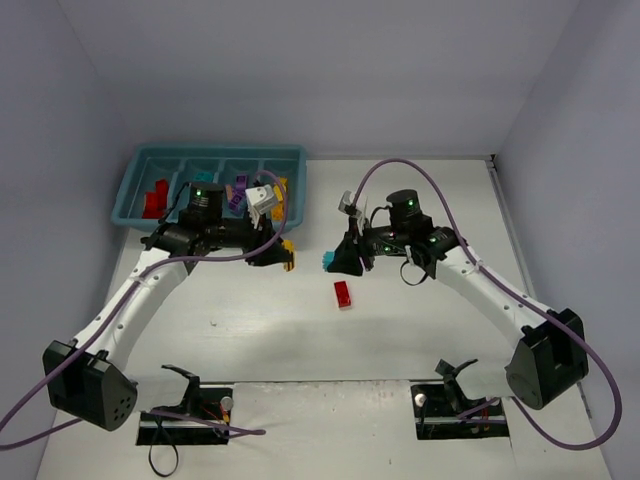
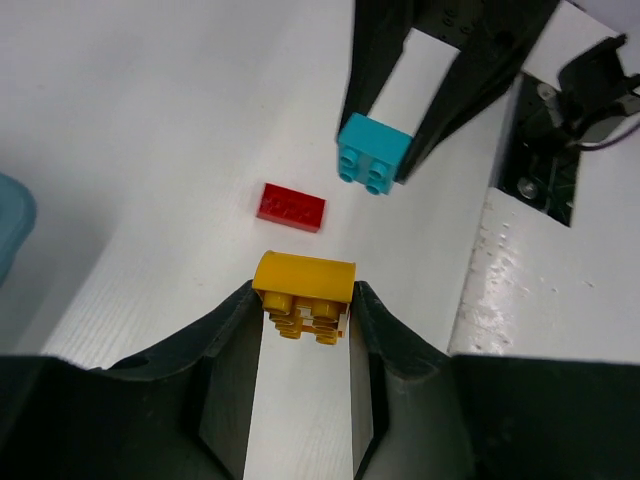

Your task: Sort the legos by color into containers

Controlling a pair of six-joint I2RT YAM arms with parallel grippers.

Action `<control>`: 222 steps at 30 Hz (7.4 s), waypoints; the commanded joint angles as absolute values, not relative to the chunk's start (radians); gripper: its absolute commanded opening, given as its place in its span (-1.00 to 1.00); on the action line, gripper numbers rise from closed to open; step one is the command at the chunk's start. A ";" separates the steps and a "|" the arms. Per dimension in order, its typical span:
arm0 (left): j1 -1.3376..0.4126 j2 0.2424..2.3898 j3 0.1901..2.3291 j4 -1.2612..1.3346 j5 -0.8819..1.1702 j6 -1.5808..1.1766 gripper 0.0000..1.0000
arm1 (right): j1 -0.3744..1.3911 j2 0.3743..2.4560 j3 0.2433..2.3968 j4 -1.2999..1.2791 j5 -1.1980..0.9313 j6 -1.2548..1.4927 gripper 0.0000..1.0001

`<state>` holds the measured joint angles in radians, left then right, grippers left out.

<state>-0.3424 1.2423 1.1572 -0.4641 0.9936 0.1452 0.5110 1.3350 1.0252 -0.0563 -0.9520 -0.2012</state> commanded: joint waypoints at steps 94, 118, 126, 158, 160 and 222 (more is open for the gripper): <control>-0.297 1.618 1.619 -0.692 -0.298 -0.332 -1.00 | 0.371 1.299 0.765 0.072 -0.270 0.238 -1.00; 0.207 2.227 2.292 -0.630 -0.259 -0.207 0.47 | 0.735 1.753 1.083 0.118 -0.374 0.138 -1.00; 0.183 1.932 2.160 -0.640 -0.028 -0.331 0.58 | 0.770 1.830 1.132 0.120 -0.348 0.107 -0.90; -0.701 1.678 1.236 -0.390 0.032 -0.299 0.58 | 0.422 1.204 0.695 0.063 -0.121 0.333 0.53; -0.703 1.736 1.250 -0.390 0.032 -0.258 0.58 | 0.416 1.192 0.680 0.061 -0.124 0.341 0.53; 0.015 1.130 1.384 -0.573 0.000 -0.310 0.59 | 0.390 0.944 1.046 -0.146 0.103 0.267 1.00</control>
